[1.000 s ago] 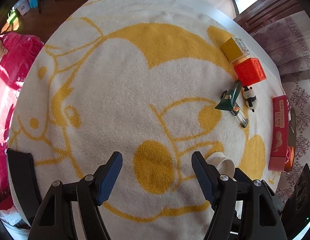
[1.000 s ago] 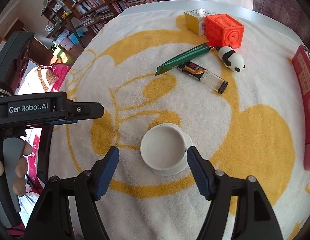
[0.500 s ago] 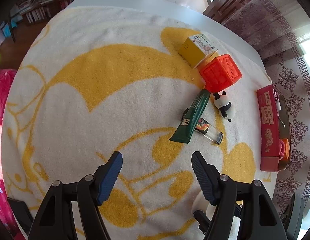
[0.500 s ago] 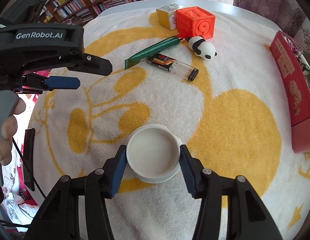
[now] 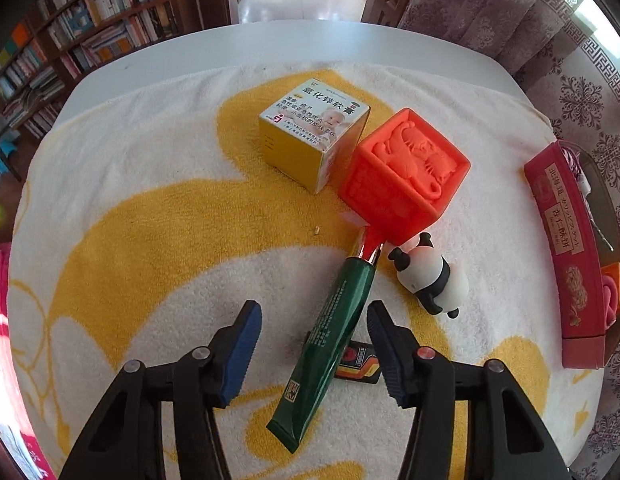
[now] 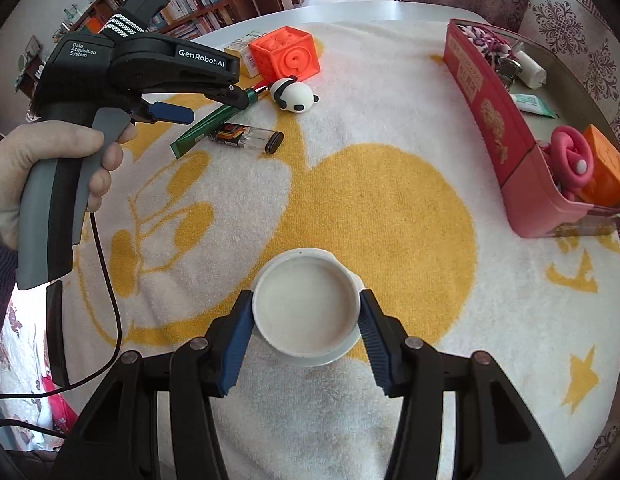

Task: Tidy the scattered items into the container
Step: 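Grasp the green tube with the left tool while the right tool holds the cup, then carry the green tube and white cup into the tin and release both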

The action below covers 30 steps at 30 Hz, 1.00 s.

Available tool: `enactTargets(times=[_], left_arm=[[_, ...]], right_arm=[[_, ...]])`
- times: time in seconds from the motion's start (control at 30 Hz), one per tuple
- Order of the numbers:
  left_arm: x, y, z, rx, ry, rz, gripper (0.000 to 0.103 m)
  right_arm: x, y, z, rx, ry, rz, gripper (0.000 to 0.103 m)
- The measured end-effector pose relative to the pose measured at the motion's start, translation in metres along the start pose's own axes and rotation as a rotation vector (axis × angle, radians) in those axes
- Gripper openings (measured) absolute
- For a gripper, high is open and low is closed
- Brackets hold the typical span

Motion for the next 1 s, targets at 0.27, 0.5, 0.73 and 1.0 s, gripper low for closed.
enactTargets(times=[0.27,0.5,0.73,1.0], left_arm=[[0.006,0.002,-0.003,0.021,0.001,0.030,0.017],[-0.004,0.012,-0.026,0.036,0.032,-0.034,0.017],[0.001,0.031,-0.054,0.057,0.043,-0.073,0.017],[0.053,0.042,-0.085,0.088,0.083,-0.061,0.017]], right_arm=[[0.016,-0.001,-0.012,0.038,0.004,0.027,0.056],[0.035,-0.004,-0.038,0.080,-0.018,0.040,0.056],[0.060,-0.008,-0.063,0.131,-0.034,0.062,0.056],[0.111,-0.022,-0.095,0.225,-0.003,0.128,0.056]])
Point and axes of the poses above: each gripper's, at about its wrist camera, not at the fingertips, and z roughly the way its jaws point, x to its right, y to its underside, the point moved 1 cm from there along z, roughly the way its jaws point, and after that the axes turned 4 degrees about -y, right-handed, at the moved point
